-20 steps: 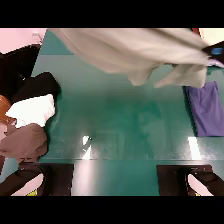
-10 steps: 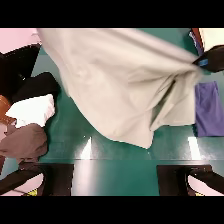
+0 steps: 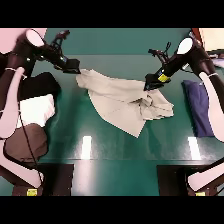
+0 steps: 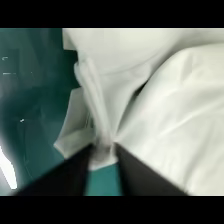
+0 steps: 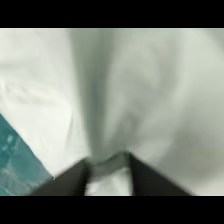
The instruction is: Fold the shirts.
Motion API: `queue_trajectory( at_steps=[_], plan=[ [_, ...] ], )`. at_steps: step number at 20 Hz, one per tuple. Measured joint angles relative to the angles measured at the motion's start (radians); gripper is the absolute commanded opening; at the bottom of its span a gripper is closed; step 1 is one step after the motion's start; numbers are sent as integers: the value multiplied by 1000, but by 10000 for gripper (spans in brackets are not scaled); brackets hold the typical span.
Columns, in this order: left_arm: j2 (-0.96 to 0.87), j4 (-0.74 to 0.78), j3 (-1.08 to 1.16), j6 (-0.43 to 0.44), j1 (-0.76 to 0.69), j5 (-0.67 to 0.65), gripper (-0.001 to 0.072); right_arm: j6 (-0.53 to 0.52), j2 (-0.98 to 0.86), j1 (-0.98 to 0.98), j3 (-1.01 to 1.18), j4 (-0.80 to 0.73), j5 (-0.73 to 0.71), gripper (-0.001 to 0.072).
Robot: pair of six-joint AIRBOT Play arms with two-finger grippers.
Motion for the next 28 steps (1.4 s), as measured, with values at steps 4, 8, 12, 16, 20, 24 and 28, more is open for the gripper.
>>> queue_trajectory(
  at_steps=[4,8,12,16,20,24,28],
  plan=[
    [-34,-1,2,-19,25,29,480,-11,7,-101,-3,83,-64,449],
    [19,2,-31,-32,72,-63,479,-45,158,-213,-118,116,-72,449],
    [145,5,-235,-42,63,-60,479,-72,360,-309,-343,128,-105,449],
    [277,-24,-544,-51,-3,40,480,-84,524,-401,-563,130,-132,449],
    [325,-126,-755,-53,-113,174,480,-92,627,-454,-719,134,-164,448],
    [334,-169,-843,-87,-232,328,480,-96,679,-470,-802,143,-180,448],
    [300,-223,-865,-134,-300,418,479,-97,698,-472,-814,147,-182,448]
  ],
)
